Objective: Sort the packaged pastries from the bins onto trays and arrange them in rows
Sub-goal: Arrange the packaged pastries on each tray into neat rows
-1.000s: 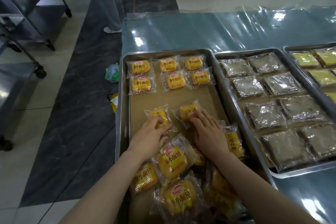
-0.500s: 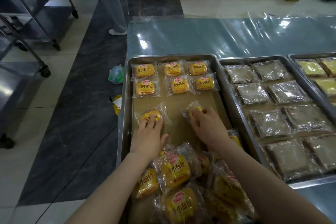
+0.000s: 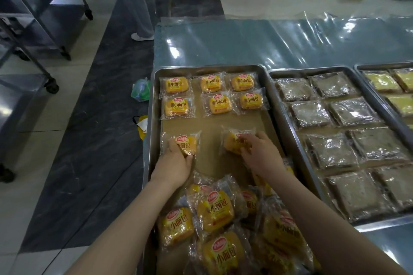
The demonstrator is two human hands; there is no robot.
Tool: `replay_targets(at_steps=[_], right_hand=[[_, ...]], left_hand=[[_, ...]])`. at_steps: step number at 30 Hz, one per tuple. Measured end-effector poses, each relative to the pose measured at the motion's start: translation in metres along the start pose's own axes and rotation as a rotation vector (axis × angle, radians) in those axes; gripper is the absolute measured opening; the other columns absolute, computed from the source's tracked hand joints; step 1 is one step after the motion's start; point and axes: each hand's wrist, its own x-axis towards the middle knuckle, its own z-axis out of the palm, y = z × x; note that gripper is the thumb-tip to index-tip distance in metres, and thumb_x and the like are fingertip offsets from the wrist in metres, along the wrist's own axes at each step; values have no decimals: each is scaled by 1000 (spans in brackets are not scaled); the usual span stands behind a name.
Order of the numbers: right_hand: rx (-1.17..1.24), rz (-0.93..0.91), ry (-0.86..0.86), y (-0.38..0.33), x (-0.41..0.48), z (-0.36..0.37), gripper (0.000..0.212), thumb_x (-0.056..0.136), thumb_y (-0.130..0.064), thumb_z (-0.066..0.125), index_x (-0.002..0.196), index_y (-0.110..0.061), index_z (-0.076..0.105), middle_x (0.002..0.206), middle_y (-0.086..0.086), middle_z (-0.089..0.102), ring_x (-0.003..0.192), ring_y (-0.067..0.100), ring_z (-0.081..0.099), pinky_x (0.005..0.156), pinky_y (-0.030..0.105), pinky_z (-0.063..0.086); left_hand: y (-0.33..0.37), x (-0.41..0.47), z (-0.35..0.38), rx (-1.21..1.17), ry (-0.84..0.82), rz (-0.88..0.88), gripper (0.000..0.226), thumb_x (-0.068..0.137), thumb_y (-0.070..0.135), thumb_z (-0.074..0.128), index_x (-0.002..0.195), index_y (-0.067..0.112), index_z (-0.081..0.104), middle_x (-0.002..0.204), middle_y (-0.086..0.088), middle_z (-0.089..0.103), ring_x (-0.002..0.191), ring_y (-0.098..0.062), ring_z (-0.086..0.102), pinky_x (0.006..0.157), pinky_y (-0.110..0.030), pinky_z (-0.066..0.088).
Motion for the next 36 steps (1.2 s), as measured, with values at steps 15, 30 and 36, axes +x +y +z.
replay_targets(at_steps=[15,30,36], right_hand=[[-279,-292,-345,-29,20,24,84,90,-29,50,142,-50,-13,156,-6,-24,140,38,-21,113,56,14],[-315,-325,-267,-43,49,45,70,95,-43,37,146,-44,-11,155,-3,-29,136,36,-31,113,52,-6],[-222,-287,-202,-45,43,35,78,91,-39,49,144,-48,-8,154,-4,-29,136,34,-33,111,54,-13]], left_hand=[[-16,11,18,201,-93,250,60,96,47,26,141,50,-14,149,11,-31,137,-30,-29,111,-52,-11],[-21,55,27,271,23,259,64,95,54,20,129,53,-35,140,11,-47,129,-26,-43,108,-50,-19],[-20,51,18,320,117,329,64,94,57,19,134,49,-30,147,7,-38,131,-21,-42,105,-49,-25]])
